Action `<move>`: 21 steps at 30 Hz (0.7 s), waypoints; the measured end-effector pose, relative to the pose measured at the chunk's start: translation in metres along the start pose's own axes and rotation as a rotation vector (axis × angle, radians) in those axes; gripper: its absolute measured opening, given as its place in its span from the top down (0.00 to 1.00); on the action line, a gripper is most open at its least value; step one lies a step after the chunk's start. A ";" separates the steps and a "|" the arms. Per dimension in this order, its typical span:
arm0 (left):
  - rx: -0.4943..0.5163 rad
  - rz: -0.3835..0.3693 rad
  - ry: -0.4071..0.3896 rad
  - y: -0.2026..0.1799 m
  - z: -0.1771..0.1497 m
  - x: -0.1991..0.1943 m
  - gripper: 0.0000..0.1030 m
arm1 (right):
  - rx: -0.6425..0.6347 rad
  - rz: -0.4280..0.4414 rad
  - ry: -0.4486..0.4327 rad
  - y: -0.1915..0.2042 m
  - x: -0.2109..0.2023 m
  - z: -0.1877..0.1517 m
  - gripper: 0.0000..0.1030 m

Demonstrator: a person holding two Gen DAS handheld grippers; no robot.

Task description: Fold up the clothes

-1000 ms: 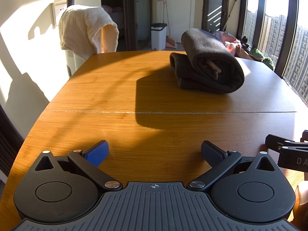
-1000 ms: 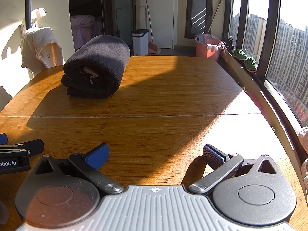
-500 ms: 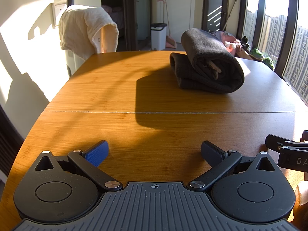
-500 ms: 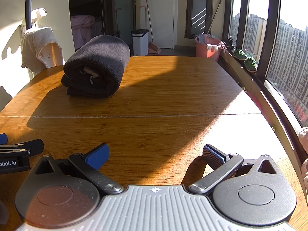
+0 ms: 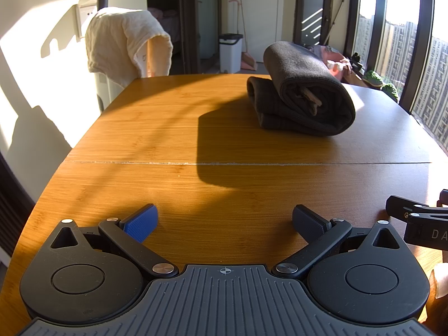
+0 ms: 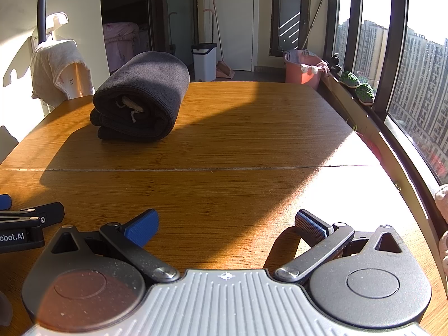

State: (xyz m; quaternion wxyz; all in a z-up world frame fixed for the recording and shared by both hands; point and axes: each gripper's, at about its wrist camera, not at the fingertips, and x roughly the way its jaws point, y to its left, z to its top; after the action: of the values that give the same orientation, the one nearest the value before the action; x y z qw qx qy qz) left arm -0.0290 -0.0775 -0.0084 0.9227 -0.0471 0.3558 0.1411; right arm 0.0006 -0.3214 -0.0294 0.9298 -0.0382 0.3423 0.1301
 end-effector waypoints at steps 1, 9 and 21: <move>0.001 0.000 0.000 0.000 0.000 0.000 0.00 | -0.001 0.002 0.000 -0.001 -0.001 0.000 0.00; 0.001 0.004 0.000 -0.001 0.000 0.000 0.00 | -0.003 0.000 0.001 0.000 0.000 0.000 0.00; -0.008 0.012 0.000 0.000 0.000 -0.001 0.00 | -0.016 0.012 0.005 -0.001 0.003 0.003 0.00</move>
State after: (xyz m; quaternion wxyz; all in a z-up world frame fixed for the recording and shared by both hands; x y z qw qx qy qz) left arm -0.0294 -0.0772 -0.0079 0.9216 -0.0487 0.3554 0.1482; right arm 0.0049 -0.3210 -0.0295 0.9277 -0.0437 0.3440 0.1384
